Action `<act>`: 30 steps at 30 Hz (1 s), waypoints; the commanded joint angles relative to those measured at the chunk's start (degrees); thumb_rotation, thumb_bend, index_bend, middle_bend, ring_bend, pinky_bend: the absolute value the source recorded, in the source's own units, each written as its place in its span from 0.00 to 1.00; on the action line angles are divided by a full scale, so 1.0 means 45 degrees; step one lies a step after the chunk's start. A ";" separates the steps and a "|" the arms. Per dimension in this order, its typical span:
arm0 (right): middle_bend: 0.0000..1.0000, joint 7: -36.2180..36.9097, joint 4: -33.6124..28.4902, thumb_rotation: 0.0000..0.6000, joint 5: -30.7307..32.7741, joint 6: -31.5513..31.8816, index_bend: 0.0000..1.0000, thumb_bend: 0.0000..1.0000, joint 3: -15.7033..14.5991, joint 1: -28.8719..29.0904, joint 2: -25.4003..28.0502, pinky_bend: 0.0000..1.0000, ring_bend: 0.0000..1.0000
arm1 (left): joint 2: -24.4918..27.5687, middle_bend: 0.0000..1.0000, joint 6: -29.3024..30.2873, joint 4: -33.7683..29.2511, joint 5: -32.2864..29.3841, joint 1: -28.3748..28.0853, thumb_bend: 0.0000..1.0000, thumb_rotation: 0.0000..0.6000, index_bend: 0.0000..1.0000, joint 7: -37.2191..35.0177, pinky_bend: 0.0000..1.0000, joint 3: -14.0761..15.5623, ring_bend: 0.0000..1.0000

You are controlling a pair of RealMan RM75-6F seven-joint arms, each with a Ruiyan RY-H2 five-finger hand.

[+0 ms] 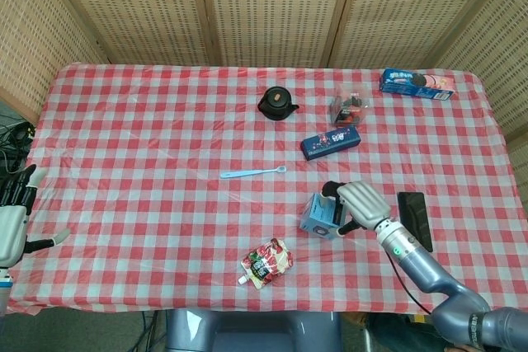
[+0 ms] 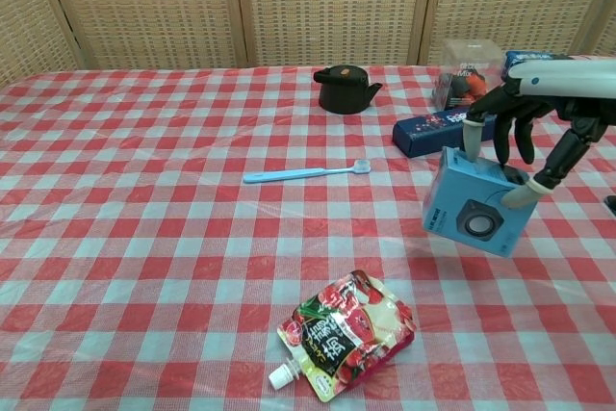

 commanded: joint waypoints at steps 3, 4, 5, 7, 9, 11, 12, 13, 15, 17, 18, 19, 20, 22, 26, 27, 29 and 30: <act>0.54 0.2253 -0.0487 1.00 0.2223 -0.3541 0.51 0.66 0.0698 0.1446 0.1393 0.56 0.50 | -0.0055 0.00 -0.0125 0.0014 -0.0045 -0.0052 0.00 1.00 0.00 0.0109 0.00 0.0031 0.00; 0.54 0.2445 -0.0288 1.00 0.2322 -0.4013 0.51 0.67 0.0710 0.1627 0.1384 0.56 0.50 | -0.0065 0.00 -0.0136 0.0013 -0.0069 -0.0063 0.00 1.00 0.00 0.0129 0.00 0.0018 0.00; 0.55 0.2541 -0.0101 1.00 0.2337 -0.4400 0.51 0.68 0.0687 0.1777 0.1361 0.56 0.51 | -0.0074 0.00 -0.0136 0.0015 -0.0096 -0.0069 0.00 1.00 0.00 0.0148 0.00 0.0003 0.00; 0.56 0.2657 0.0177 1.00 0.2331 -0.5055 0.52 0.70 0.0608 0.2015 0.1330 0.56 0.51 | -0.0082 0.00 -0.0134 0.0017 -0.0144 -0.0072 0.00 1.00 0.00 0.0171 0.00 -0.0019 0.00; 0.56 0.2881 0.0473 1.00 0.2395 -0.5909 0.52 0.73 0.0560 0.2316 0.1290 0.56 0.51 | -0.0092 0.00 -0.0166 0.0025 -0.0201 -0.0088 0.00 1.00 0.00 0.0196 0.00 -0.0034 0.00; 0.56 0.3209 0.0806 1.00 0.2435 -0.6803 0.52 0.76 0.0597 0.2599 0.1210 0.56 0.51 | -0.0102 0.00 -0.0214 0.0037 -0.0232 -0.0109 0.00 1.00 0.00 0.0205 0.00 -0.0036 0.00; 0.56 0.3362 0.0920 1.00 0.2443 -0.7154 0.52 0.76 0.0632 0.2686 0.1172 0.56 0.51 | -0.0101 0.00 -0.0228 0.0041 -0.0247 -0.0116 0.00 1.00 0.00 0.0206 0.00 -0.0040 0.00; 0.56 0.3565 0.1051 1.00 0.2441 -0.7576 0.52 0.77 0.0704 0.2763 0.1115 0.55 0.51 | -0.0099 0.00 -0.0242 0.0045 -0.0271 -0.0123 0.00 1.00 0.00 0.0195 0.00 -0.0048 0.00; 0.56 0.3700 0.1204 1.00 0.2383 -0.7874 0.52 0.77 0.0780 0.2792 0.1026 0.55 0.51 | -0.0094 0.00 -0.0253 0.0050 -0.0304 -0.0127 0.00 1.00 0.00 0.0181 0.00 -0.0062 0.00; 0.56 0.3742 0.1451 1.00 0.2245 -0.8183 0.52 0.77 0.0822 0.2824 0.0887 0.54 0.51 | -0.0084 0.00 -0.0272 0.0053 -0.0352 -0.0140 0.00 1.00 0.00 0.0156 0.00 -0.0089 0.00; 0.56 0.3777 0.1566 1.00 0.2194 -0.8355 0.52 0.76 0.0860 0.2838 0.0828 0.54 0.51 | -0.0076 0.00 -0.0287 0.0054 -0.0368 -0.0146 0.00 1.00 0.00 0.0146 0.00 -0.0094 0.00; 0.56 0.3814 0.1654 1.00 0.2158 -0.8507 0.52 0.74 0.0904 0.2843 0.0787 0.54 0.51 | -0.0067 0.00 -0.0303 0.0055 -0.0376 -0.0151 0.00 1.00 0.00 0.0135 0.00 -0.0094 0.00; 0.55 0.3855 0.1753 1.00 0.2122 -0.8667 0.51 0.71 0.0967 0.2832 0.0740 0.53 0.51 | -0.0058 0.00 -0.0323 0.0054 -0.0383 -0.0160 0.00 1.00 0.00 0.0117 0.00 -0.0094 0.00; 0.49 0.3878 0.1882 1.00 0.2068 -0.8779 0.47 0.61 0.1055 0.2781 0.0668 0.47 0.47 | -0.0039 0.00 -0.0353 0.0046 -0.0391 -0.0169 0.00 1.00 0.00 0.0091 0.00 -0.0089 0.00; 0.19 0.3773 0.2132 1.00 0.1928 -0.8509 0.25 0.34 0.1151 0.2564 0.0522 0.14 0.14 | -0.0010 0.00 -0.0354 0.0041 -0.0389 -0.0166 0.00 1.00 0.00 0.0042 0.00 -0.0083 0.00; 0.10 0.3673 0.2205 1.00 0.1858 -0.8307 0.19 0.27 0.1130 0.2506 0.0482 0.06 0.06 | -0.0007 0.00 -0.0348 0.0035 -0.0377 -0.0166 0.00 1.00 0.00 0.0041 0.00 -0.0080 0.00; 0.02 0.3305 0.2412 1.00 0.1650 -0.7586 0.11 0.18 0.1020 0.2349 0.0353 0.00 0.00 | -0.0001 0.00 -0.0331 0.0018 -0.0347 -0.0157 0.00 1.00 0.00 0.0047 0.00 -0.0061 0.00; 0.00 0.3123 0.2502 1.00 0.1597 -0.7195 0.09 0.15 0.0964 0.2271 0.0285 0.00 0.00 | 0.0000 0.00 -0.0324 0.0013 -0.0334 -0.0152 0.00 1.00 0.00 0.0045 0.00 -0.0053 0.00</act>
